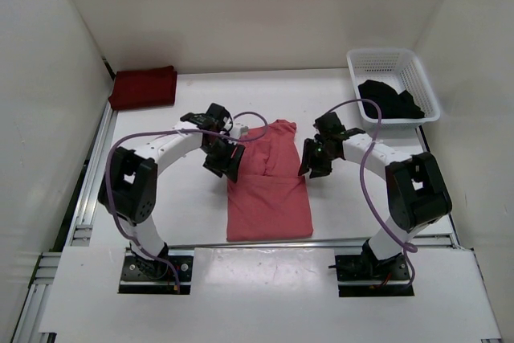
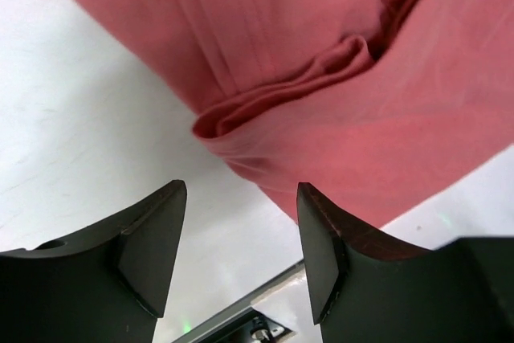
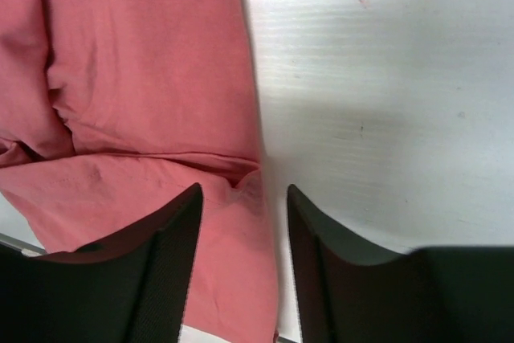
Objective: Fold and stack the t-shirts
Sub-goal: Fold the folded rectangular tshirt in 1/3 of the way
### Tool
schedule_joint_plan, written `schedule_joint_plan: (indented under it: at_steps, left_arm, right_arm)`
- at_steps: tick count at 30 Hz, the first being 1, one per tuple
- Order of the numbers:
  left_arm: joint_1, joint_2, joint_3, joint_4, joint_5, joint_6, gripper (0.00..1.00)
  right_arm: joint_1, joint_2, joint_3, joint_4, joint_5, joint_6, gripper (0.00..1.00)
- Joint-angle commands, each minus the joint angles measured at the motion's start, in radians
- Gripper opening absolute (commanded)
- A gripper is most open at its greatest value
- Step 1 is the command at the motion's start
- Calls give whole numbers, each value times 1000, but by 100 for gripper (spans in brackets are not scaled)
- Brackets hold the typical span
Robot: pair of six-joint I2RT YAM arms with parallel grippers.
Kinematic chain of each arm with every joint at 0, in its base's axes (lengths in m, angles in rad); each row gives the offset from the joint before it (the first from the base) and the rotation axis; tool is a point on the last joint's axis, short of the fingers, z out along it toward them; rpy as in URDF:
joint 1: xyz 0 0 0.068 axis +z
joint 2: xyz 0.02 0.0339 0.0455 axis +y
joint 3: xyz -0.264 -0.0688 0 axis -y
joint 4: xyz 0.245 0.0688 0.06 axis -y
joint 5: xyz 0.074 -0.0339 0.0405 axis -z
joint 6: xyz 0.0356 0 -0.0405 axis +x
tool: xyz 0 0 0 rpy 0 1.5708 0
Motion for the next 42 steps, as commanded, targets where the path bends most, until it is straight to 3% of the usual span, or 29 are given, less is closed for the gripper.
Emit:
schedule_joint_plan:
  at_steps: [1,5,9,13,14,16,18,23,26,27,28,29,30,32,34,37,42]
  left_arm:
    - [3,3,-30,23,101,1,68]
    - [3,67,-7,32,115,1,68]
    - [-6,107,21,41,69,1,58]
    - [-6,130,21,41,69,1,33]
    - [-6,130,21,41,69,1,19]
    - [3,130,-5,41,69,1,11]
    - [3,130,-17,41,69,1,11]
    - [3,112,-26,41,55,1,11]
    - [3,103,-27,41,5,1,11]
    - [3,103,-39,41,-11,1,13]
    - [3,90,-39,41,-43,1,20]
    - [3,81,-39,41,-57,1,46]
    - [3,54,-48,41,-72,1,56]
    - [3,17,-48,41,-121,1,69]
    - [3,-49,-36,-14,-132,1,77]
    - [-21,-159,-68,-69,-114,1,79]
    - [-171,-273,-246,-68,-89,1,80]
  right_arm:
    - [-3,-15,-19,27,-39,-15,48]
    - [-3,-18,-40,27,-48,-15,48]
    - [-3,-56,-94,36,-48,-4,49]
    - [-3,-70,-126,36,-59,-4,46]
    - [-3,-70,-138,47,-59,-4,45]
    - [-3,-52,-149,62,-82,5,39]
    - [-3,-43,-149,83,-105,5,34]
    - [-12,-21,-131,84,-105,5,1]
    - [-21,-10,-131,84,-105,5,0]
    - [-30,-19,-141,84,-105,5,0]
    - [-30,-20,-152,84,-105,5,7]
    - [-30,-20,-152,93,-158,5,23]
    - [-30,-30,-152,93,-178,-5,45]
    - [-30,-58,-152,62,-179,-14,68]
    - [-30,-114,-152,4,-156,-25,71]
    - [-30,-211,-192,-56,-156,-62,71]
    - [-1,-376,-357,-91,-226,-30,68]
